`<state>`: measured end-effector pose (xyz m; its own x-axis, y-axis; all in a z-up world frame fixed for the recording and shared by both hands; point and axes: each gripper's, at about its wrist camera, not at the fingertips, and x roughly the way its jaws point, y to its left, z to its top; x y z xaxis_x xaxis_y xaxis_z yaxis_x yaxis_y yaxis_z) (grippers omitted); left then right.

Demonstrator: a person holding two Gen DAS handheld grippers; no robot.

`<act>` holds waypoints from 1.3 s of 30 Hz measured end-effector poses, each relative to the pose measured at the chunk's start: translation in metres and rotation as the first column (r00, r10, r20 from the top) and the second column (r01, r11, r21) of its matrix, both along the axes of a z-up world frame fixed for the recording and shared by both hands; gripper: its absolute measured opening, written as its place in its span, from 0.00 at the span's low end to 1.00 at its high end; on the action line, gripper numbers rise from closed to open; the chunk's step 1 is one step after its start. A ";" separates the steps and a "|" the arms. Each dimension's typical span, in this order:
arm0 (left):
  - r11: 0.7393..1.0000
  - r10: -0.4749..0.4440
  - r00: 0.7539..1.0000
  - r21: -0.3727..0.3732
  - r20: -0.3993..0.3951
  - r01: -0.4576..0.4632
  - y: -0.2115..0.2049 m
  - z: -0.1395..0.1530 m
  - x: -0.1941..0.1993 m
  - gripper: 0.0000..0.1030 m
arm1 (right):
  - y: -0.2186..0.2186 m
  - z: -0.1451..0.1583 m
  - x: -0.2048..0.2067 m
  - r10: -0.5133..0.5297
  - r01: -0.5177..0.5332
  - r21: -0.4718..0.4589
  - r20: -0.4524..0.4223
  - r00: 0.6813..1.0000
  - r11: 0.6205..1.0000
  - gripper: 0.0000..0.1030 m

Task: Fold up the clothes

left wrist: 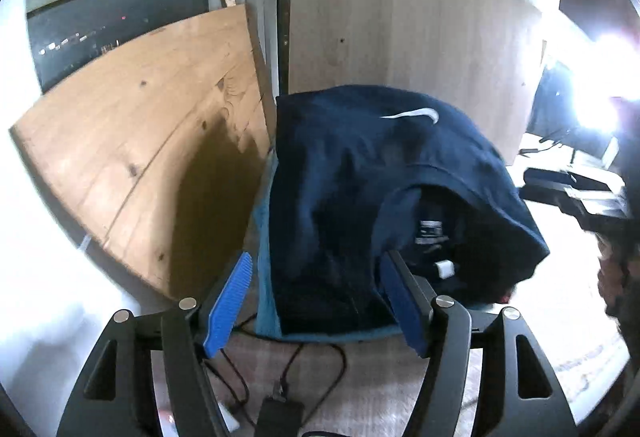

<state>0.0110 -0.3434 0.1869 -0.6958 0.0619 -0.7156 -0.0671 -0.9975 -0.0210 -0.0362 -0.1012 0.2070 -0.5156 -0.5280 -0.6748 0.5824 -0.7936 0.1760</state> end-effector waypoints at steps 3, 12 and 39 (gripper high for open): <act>1.000 0.000 0.996 -0.021 0.092 0.002 -0.002 -0.032 -0.005 0.68 | -0.006 -0.023 0.005 -0.072 0.067 0.050 0.100 0.992 0.997 0.52; 0.999 0.026 0.993 -0.032 0.118 -0.023 0.004 -0.021 0.050 0.69 | 0.016 -0.029 0.054 -0.239 0.217 0.182 0.114 0.964 0.959 0.55; 0.976 0.220 0.973 -0.030 0.071 -0.218 0.121 0.050 0.169 0.72 | 0.109 0.031 0.172 -0.142 0.150 0.190 -0.051 0.989 0.970 0.56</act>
<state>0.1800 -0.2220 0.2365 -0.6361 -0.1024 -0.7648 0.1536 -0.9881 0.0046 0.1361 0.0076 0.2380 -0.6035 -0.3071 -0.7358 0.4609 -0.8874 -0.0076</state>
